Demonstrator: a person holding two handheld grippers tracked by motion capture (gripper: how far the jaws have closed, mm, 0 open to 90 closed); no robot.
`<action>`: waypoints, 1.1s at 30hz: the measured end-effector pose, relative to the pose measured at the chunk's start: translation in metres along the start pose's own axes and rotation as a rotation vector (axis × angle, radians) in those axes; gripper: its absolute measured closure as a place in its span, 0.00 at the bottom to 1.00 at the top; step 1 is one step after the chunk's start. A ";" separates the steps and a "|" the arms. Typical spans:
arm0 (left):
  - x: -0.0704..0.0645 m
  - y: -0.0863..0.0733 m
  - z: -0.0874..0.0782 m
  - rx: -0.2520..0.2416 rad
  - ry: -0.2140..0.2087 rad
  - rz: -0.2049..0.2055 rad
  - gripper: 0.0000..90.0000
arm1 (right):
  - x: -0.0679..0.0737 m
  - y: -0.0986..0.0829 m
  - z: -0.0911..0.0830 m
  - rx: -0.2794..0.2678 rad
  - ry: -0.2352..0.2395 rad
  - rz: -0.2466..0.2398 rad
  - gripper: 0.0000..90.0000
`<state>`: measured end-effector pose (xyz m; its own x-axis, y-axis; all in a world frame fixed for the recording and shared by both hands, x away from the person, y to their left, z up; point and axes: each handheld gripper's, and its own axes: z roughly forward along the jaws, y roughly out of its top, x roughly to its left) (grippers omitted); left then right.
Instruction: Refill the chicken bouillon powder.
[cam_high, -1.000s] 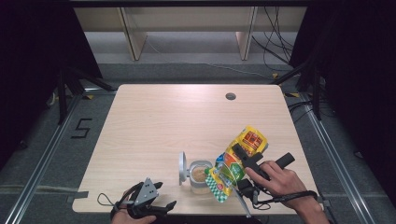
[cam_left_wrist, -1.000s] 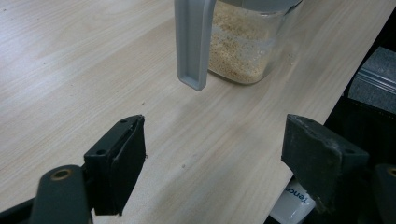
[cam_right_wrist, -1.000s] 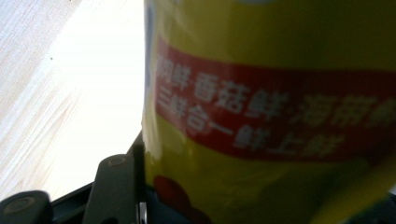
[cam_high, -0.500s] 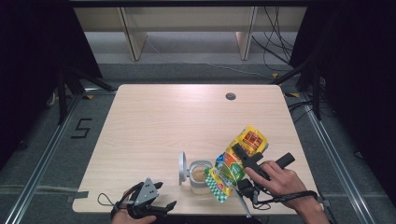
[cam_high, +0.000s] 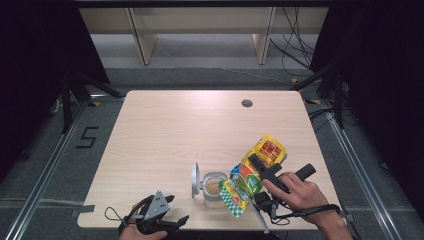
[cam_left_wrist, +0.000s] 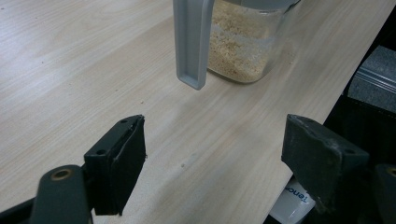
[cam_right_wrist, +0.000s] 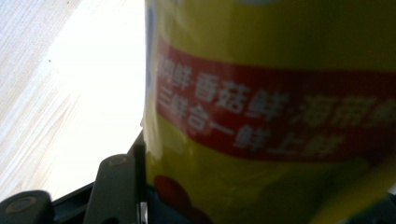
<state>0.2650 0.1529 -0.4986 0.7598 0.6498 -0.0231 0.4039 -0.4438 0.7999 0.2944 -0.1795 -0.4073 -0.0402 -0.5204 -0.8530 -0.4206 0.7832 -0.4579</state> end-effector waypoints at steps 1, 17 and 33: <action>0.001 0.000 0.000 0.008 0.005 0.009 0.24 | 0.000 0.000 0.000 0.001 -0.001 0.005 0.52; 0.000 0.000 -0.001 0.000 -0.002 0.000 0.24 | 0.000 -0.001 -0.001 0.008 -0.009 -0.002 0.52; 0.000 0.000 -0.001 0.001 -0.002 0.000 0.24 | 0.001 -0.001 0.000 0.010 0.000 -0.006 0.52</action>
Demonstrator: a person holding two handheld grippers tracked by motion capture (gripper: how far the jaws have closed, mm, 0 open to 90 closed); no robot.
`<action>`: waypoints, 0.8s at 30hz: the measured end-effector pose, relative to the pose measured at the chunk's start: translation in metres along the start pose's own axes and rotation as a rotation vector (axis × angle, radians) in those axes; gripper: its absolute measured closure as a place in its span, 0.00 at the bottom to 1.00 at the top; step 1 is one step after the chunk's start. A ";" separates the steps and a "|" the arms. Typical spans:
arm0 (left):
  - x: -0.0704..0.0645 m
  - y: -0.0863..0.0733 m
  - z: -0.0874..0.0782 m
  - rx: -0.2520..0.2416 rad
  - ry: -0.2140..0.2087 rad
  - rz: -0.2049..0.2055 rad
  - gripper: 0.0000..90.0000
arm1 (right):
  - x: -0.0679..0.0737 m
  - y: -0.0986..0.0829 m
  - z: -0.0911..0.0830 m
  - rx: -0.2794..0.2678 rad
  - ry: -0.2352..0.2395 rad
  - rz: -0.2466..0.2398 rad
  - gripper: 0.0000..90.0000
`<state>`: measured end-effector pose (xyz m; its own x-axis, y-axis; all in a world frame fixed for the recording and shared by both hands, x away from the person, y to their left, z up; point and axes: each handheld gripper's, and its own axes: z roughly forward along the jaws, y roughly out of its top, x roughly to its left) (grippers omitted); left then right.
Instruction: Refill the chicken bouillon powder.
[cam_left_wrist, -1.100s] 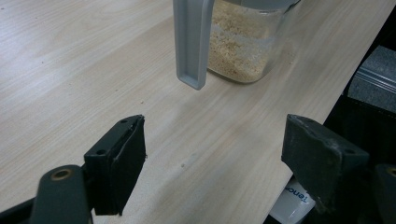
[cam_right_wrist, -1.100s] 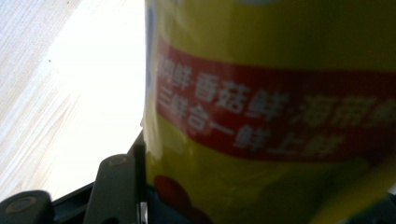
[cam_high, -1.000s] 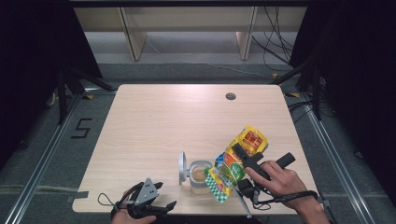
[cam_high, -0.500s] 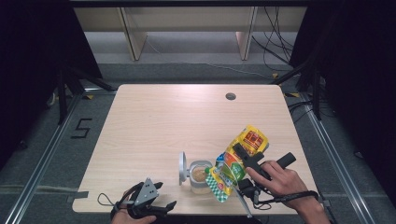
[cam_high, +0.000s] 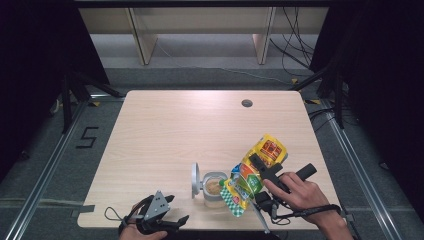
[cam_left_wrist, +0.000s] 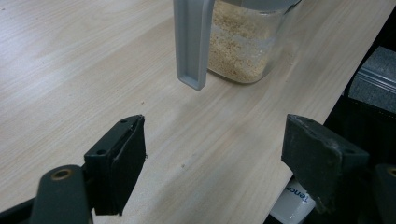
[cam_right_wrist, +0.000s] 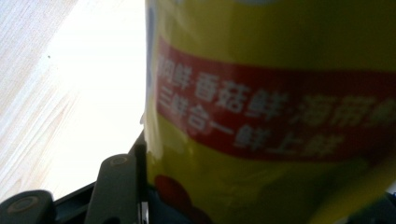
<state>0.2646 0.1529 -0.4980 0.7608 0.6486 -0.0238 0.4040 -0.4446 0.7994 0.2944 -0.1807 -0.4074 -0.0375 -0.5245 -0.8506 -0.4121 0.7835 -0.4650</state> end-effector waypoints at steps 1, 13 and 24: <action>0.000 0.000 0.000 0.000 0.000 0.001 0.24 | 0.000 0.000 0.000 0.001 0.001 0.004 0.52; 0.001 0.000 0.000 0.009 0.008 0.007 0.24 | 0.000 0.000 0.000 -0.005 -0.005 0.000 0.53; 0.000 0.000 -0.001 0.008 0.000 0.002 0.24 | 0.000 0.000 0.000 -0.008 -0.007 0.000 0.52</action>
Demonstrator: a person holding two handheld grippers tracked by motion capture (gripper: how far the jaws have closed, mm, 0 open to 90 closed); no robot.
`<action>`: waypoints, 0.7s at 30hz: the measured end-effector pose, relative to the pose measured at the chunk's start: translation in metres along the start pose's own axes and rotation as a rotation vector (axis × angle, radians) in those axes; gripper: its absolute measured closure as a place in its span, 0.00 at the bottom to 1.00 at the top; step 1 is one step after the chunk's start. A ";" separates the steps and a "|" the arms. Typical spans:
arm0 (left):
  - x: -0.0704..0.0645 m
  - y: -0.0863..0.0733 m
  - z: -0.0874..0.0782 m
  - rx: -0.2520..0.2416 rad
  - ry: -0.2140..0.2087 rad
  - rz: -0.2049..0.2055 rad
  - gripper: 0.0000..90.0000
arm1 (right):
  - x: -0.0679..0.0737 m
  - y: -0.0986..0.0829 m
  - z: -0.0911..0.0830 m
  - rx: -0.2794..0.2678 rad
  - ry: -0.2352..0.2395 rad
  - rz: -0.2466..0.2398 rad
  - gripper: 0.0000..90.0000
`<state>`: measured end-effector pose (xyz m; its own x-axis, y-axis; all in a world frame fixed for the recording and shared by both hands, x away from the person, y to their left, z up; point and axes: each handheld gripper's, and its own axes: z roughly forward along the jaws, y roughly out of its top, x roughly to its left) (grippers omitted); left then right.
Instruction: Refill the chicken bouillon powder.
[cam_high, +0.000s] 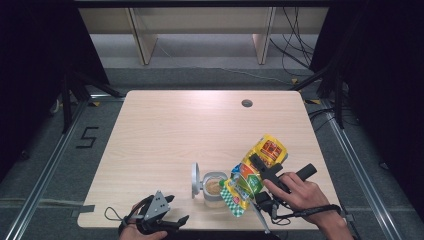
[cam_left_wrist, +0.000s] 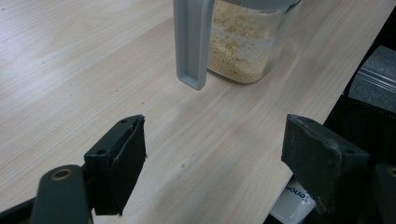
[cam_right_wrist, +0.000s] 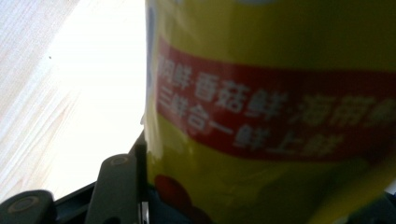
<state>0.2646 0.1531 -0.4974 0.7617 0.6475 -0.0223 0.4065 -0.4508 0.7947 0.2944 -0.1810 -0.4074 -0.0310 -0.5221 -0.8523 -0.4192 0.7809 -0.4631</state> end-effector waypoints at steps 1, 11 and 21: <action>0.000 0.000 0.001 -0.007 0.000 -0.001 0.24 | 0.000 0.000 0.000 0.001 0.001 0.000 0.52; 0.000 0.000 0.000 0.001 0.009 0.007 0.24 | 0.001 0.001 -0.001 0.003 0.011 0.009 0.53; 0.000 0.000 0.001 -0.007 0.000 -0.001 0.24 | -0.001 0.000 -0.001 0.005 0.003 0.007 0.53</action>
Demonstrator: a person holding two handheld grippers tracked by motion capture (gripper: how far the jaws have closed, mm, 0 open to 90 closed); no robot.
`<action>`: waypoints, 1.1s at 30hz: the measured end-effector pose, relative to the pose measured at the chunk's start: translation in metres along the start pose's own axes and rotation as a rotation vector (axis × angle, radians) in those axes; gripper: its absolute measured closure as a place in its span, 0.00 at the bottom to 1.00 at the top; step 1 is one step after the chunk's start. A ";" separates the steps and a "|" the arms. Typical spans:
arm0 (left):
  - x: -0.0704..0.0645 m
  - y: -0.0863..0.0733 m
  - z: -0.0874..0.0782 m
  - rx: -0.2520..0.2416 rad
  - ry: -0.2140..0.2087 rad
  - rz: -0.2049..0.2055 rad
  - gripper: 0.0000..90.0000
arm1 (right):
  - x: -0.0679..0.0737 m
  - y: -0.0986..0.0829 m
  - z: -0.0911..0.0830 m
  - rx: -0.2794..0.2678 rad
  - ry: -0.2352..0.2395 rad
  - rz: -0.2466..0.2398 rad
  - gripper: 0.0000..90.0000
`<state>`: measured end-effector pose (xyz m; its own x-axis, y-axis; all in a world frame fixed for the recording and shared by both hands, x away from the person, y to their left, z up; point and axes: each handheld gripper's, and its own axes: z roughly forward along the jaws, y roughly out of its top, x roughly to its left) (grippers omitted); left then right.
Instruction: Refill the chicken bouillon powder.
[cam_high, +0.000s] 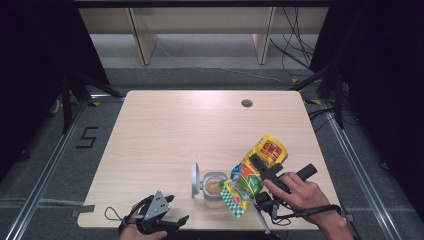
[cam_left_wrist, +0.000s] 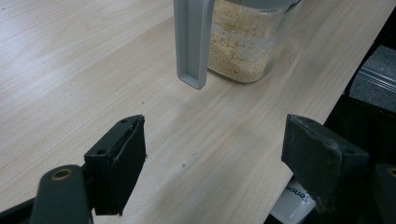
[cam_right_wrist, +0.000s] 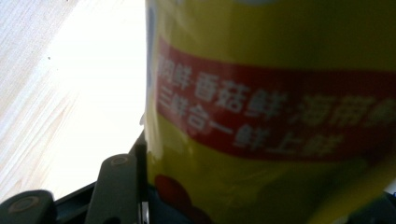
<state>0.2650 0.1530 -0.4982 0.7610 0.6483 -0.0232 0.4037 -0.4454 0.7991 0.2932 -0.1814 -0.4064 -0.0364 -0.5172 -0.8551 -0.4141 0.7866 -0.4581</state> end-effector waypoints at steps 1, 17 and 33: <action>0.000 0.000 0.000 0.002 0.006 0.003 0.24 | 0.000 0.000 0.000 0.003 0.003 0.004 0.53; 0.000 0.000 0.000 0.002 0.002 0.002 0.24 | 0.000 0.001 0.000 0.004 0.001 -0.005 0.53; 0.000 0.000 0.000 0.002 0.001 0.002 0.24 | 0.000 0.000 0.000 0.003 -0.001 -0.007 0.53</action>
<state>0.2647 0.1529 -0.4982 0.7611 0.6483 -0.0209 0.4032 -0.4476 0.7982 0.2934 -0.1813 -0.4061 -0.0324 -0.5225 -0.8520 -0.4116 0.7839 -0.4650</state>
